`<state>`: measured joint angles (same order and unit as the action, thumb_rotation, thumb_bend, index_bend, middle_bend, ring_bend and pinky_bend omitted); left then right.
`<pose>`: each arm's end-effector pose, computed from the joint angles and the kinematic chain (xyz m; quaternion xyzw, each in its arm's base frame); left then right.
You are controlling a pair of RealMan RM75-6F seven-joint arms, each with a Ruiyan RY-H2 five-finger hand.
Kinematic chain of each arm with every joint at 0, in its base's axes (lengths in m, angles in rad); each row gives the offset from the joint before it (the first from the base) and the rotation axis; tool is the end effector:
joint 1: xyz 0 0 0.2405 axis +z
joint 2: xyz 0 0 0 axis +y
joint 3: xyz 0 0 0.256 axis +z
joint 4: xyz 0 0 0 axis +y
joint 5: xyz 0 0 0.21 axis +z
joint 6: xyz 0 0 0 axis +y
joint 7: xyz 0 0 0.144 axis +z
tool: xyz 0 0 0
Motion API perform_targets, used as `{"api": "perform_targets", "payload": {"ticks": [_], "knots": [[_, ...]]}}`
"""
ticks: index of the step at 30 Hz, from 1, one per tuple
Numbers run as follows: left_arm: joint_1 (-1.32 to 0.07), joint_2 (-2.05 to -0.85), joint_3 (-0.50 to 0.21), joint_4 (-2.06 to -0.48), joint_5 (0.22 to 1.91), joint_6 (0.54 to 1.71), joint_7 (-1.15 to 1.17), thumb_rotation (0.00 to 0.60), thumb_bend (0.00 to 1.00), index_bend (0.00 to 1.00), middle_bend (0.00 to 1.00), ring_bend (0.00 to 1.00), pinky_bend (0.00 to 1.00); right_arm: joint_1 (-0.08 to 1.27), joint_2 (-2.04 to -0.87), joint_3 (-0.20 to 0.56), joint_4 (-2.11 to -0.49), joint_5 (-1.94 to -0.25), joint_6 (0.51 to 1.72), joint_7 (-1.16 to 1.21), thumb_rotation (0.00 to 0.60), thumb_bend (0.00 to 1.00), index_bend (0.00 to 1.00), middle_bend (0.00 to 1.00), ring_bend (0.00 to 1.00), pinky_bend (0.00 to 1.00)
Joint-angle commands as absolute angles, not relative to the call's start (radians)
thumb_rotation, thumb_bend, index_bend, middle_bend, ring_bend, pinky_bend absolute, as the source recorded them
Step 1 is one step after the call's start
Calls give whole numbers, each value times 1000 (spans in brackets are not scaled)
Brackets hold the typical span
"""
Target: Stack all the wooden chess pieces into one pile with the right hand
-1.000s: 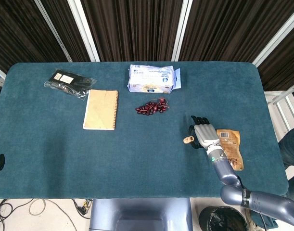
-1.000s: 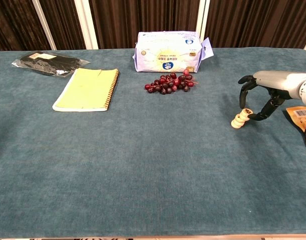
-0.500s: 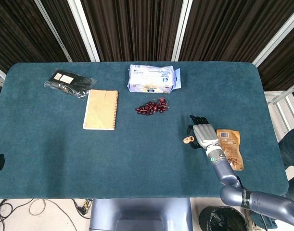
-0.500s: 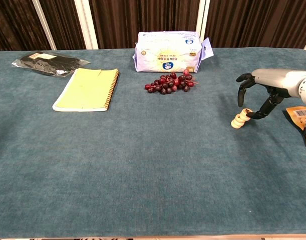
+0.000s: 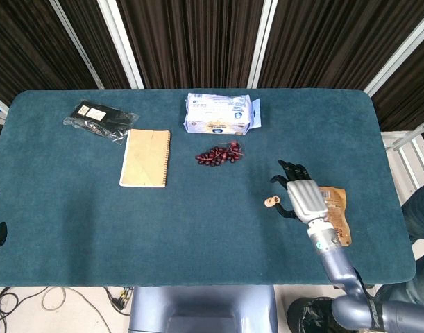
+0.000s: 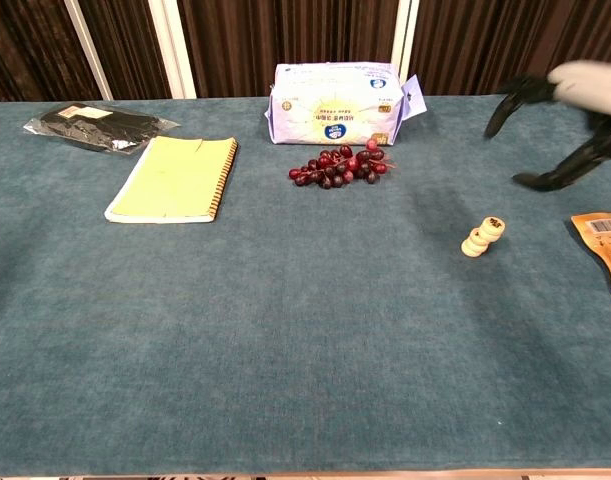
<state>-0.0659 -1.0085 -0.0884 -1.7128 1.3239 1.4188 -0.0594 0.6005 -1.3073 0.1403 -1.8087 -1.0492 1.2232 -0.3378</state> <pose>-0.3248 0.1800 0.1906 -0.5284 -0.4523 -0.3661 0.6183 -0.1741 -0.3055 0.0683 0.6537 -0.4241 0.4046 0.4787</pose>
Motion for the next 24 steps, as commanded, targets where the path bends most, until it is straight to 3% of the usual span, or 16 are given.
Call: {"api": "perform_targets", "payload": {"ticks": [1,5,8,13,24], "knots": [[-65,-1008,-87,-1715,1329,1423,-59,600,488,139,0,0,0,401,-1273,15,-1857,-1296,1514,-306,600,408,288,0,0,0],[-63,-1008,-85,-1714,1336,1429,-51,600,488,138,0,0,0,279,-1303,-56,-1745,-1450,1684,-280,600,408,267,0,0,0],[-61,-1009,-84,-1713,1341,1436,-47,600,488,138,0,0,0,225,-1321,-82,-1682,-1488,1729,-252,600,409,267,0,0,0],[-61,-1010,-81,-1711,1348,1438,-40,600,488,138,0,0,0,176,-1306,-111,-1652,-1511,1729,-212,600,409,264,0,0,0],[-65,-1010,-69,-1698,1372,1435,-16,600,488,137,0,0,0,159,-1266,-99,-1674,-1533,1657,-192,600,408,245,0,0,0]]}}
